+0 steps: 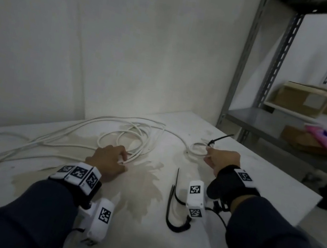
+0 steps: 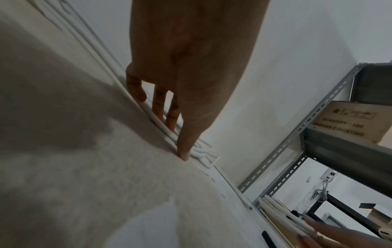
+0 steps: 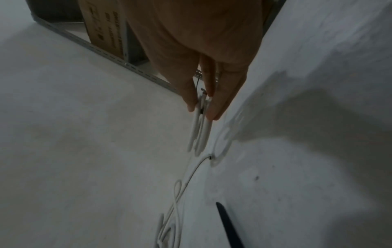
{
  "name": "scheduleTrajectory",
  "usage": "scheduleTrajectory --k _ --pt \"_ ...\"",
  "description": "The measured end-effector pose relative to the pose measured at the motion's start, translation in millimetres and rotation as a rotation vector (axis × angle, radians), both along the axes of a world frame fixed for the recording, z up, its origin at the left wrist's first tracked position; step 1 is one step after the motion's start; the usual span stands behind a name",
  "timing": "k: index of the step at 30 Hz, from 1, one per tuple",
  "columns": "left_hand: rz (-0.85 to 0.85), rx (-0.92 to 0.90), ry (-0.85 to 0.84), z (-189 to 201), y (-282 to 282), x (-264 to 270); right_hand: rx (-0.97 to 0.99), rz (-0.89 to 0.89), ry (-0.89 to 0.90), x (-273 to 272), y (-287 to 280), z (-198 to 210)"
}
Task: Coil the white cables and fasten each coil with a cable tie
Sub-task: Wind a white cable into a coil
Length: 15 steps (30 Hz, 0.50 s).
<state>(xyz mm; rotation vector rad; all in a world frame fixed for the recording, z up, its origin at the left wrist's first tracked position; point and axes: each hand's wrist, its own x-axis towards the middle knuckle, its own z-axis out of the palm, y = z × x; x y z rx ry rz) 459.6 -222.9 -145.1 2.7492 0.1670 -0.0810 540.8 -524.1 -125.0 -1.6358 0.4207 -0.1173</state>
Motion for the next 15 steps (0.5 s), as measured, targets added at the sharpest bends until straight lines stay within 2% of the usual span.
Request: scheduleTrajectory --k 4,6,8,10,12,13,15 --pt "0.028 -0.072 -0.010 -2 -1 -3 -0.265 0.163 0.110 0 10 3" --pt "0.081 -0.102 -0.001 -2 -1 -6 -0.473 0.160 0.171 -6 26 8" --pt "0.123 -0.126 -0.029 -2 1 -7 -0.563 0.131 0.071 -21 51 20" --pt "0.113 -0.145 -0.065 2 1 -13 -0.430 0.353 -0.020 -35 78 29" --pt "0.038 -0.150 -0.040 9 1 -24 -0.221 0.633 0.076 -57 106 38" --pt "-0.011 -0.150 -0.015 14 3 -32 -0.178 0.714 0.144 -63 119 40" --pt "-0.104 -0.147 -0.004 23 13 -46 -0.163 0.748 0.205 -67 141 38"
